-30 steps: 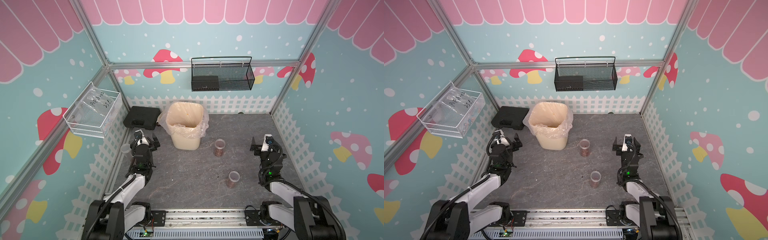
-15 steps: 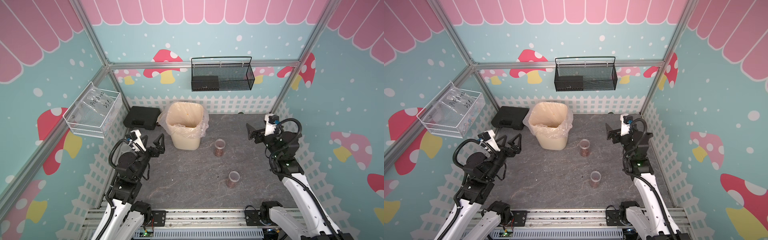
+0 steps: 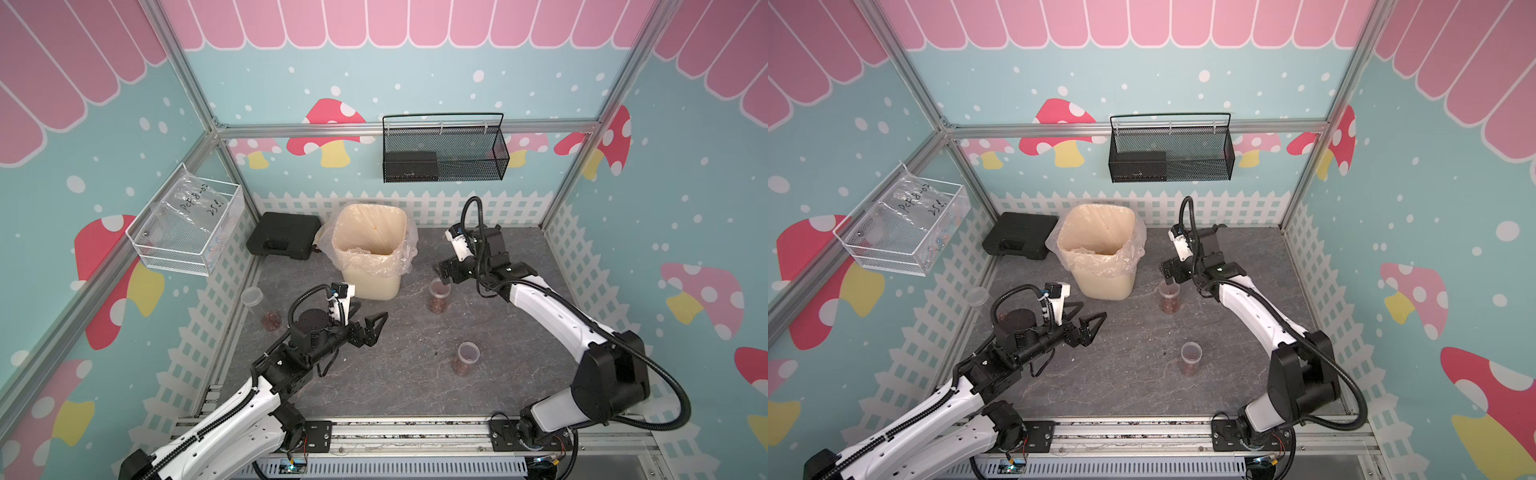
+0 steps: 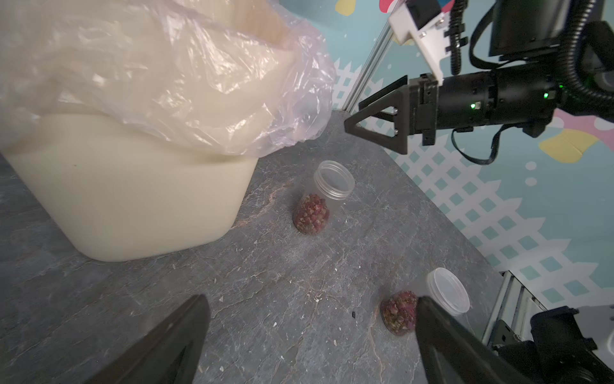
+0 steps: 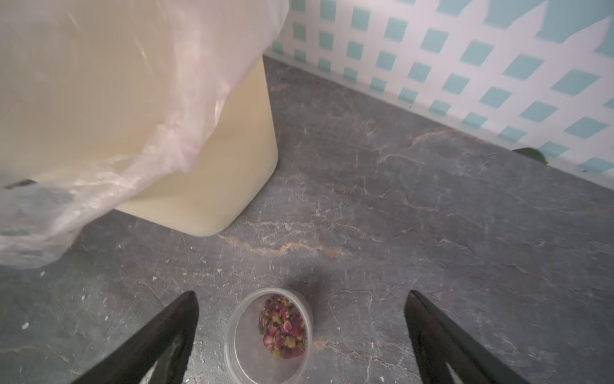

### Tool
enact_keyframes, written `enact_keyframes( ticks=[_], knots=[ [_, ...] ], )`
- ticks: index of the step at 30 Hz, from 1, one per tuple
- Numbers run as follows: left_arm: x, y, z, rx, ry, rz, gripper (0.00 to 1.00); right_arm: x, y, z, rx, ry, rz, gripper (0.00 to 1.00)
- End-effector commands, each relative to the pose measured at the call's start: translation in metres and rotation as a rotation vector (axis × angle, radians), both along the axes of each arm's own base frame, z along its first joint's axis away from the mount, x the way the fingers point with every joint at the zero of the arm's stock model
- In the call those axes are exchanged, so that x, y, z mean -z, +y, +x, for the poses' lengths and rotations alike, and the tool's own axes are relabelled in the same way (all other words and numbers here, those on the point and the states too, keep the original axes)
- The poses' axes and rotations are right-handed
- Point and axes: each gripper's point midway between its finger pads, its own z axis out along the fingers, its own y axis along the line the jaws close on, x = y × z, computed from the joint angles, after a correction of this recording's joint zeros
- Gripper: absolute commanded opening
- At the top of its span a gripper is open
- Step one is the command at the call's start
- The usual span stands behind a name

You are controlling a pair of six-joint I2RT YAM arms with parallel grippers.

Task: Empty the moldy dried flower tea in the jars
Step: Pick up the jar from the center of the board.

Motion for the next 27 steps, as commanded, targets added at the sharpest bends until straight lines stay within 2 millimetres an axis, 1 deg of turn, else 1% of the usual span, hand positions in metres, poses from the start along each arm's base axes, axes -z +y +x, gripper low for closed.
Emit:
enact_keyframes(
  ticks=[1,4,6,7,10,13,17,20,21,23,27],
  knots=[
    [-0.005,-0.009,-0.001,0.036,-0.028,-0.033,0.98,0.029,0.003,-0.009,-0.022,0.084,-0.11,0.97],
    [-0.002,-0.013,-0.002,0.052,-0.021,-0.037,0.97,0.047,0.009,-0.011,-0.039,0.122,-0.142,0.92],
    [-0.001,-0.015,-0.001,0.057,-0.018,-0.034,0.96,0.056,0.009,-0.01,-0.032,0.142,-0.166,0.89],
    [0.0,-0.016,-0.002,0.06,-0.014,-0.031,0.96,0.06,0.009,-0.01,-0.034,0.151,-0.173,0.86],
    [0.002,-0.016,-0.001,0.061,-0.01,-0.026,0.95,0.068,0.014,-0.012,-0.051,0.174,-0.178,0.8],
    [0.003,-0.017,-0.001,0.06,-0.011,-0.021,0.94,0.073,0.016,-0.015,-0.057,0.183,-0.194,0.7],
    [0.003,-0.016,0.001,0.053,-0.016,-0.013,0.93,0.076,0.014,-0.017,-0.048,0.189,-0.214,0.65],
    [0.006,-0.015,0.001,0.05,-0.011,-0.004,0.93,0.078,0.016,-0.02,-0.056,0.199,-0.208,0.65],
    [0.007,-0.015,0.001,0.049,-0.01,-0.001,0.93,0.078,0.016,-0.021,-0.057,0.201,-0.206,0.67],
    [0.007,-0.015,0.002,0.048,-0.009,0.001,0.93,0.077,0.017,-0.022,-0.06,0.203,-0.201,0.76],
    [0.009,-0.014,0.003,0.042,-0.009,0.009,0.94,0.07,0.015,-0.026,-0.057,0.203,-0.196,0.81]
  ],
)
